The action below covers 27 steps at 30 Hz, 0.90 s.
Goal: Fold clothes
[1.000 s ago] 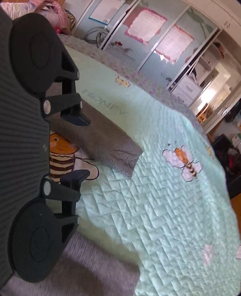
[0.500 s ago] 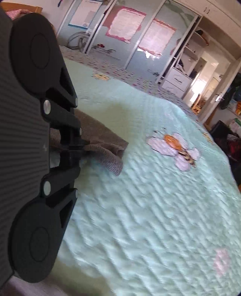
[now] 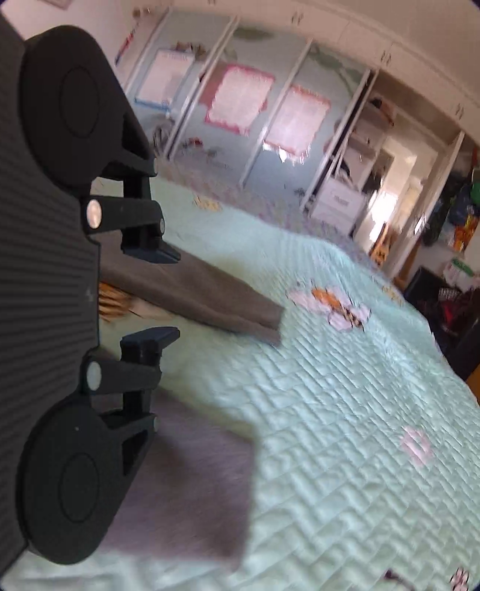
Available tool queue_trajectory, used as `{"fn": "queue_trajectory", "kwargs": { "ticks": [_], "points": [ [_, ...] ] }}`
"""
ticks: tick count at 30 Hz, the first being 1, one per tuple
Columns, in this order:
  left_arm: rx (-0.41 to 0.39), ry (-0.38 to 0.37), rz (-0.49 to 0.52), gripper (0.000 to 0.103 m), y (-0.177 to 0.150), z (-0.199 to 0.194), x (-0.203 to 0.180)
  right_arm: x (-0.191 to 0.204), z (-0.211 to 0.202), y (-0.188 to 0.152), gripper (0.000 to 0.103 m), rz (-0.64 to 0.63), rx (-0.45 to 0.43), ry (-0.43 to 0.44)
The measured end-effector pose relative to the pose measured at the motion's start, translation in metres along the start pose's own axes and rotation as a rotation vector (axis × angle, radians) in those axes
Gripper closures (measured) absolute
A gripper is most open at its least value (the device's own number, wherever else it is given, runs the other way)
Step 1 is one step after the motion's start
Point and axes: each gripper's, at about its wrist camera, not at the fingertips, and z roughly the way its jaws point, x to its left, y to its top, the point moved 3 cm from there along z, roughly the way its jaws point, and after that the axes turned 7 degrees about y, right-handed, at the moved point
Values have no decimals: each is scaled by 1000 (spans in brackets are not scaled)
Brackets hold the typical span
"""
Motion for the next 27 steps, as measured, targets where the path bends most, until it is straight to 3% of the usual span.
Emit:
{"fn": "queue_trajectory", "kwargs": {
  "ticks": [6, 11, 16, 20, 25, 27],
  "points": [
    [-28, 41, -105, 54, 6, -11, 39, 39, -56, -86, 62, -157, 136, 70],
    [-38, 63, -202, 50, 17, -5, 74, 62, -61, -162, 61, -187, 305, 91],
    [23, 55, -316, 48, 31, 34, 102, 89, -50, -223, 61, -253, 444, 87],
    [45, 29, -399, 46, 44, 63, 110, 103, -45, -247, 61, -273, 490, 72],
    [20, -4, -464, 36, 50, 72, 114, 104, -43, -251, 61, -299, 505, 30],
    [10, -17, -490, 38, 52, 75, 115, 101, -43, -249, 61, -292, 504, 9]
  ]
}}
